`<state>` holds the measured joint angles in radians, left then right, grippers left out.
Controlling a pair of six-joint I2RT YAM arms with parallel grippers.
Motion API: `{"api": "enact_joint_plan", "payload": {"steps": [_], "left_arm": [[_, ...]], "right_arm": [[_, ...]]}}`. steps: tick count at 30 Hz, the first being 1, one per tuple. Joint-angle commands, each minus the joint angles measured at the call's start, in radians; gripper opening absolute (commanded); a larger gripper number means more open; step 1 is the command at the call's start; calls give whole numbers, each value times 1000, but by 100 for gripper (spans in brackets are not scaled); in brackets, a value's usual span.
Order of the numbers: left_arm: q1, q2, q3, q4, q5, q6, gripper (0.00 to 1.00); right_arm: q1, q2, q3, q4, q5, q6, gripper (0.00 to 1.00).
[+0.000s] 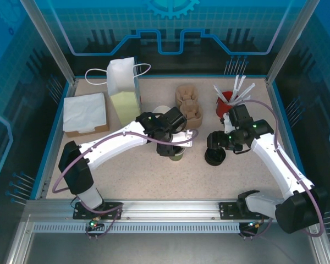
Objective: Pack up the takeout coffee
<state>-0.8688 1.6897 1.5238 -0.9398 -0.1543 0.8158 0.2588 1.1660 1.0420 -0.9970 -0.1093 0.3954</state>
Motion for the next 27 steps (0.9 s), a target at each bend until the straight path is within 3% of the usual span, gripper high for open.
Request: {"api": "enact_joint_plan", "payload": {"steps": [1, 4, 27], "left_arm": [[-9, 32, 56, -74, -12, 28, 73], [-9, 62, 94, -99, -1, 34, 72], [-9, 229, 258, -233, 7, 56, 72]], "right_arm": [[-29, -40, -28, 23, 21, -19, 89], [-43, -51, -43, 23, 23, -24, 100], [-94, -83, -75, 11, 46, -61, 100]]}}
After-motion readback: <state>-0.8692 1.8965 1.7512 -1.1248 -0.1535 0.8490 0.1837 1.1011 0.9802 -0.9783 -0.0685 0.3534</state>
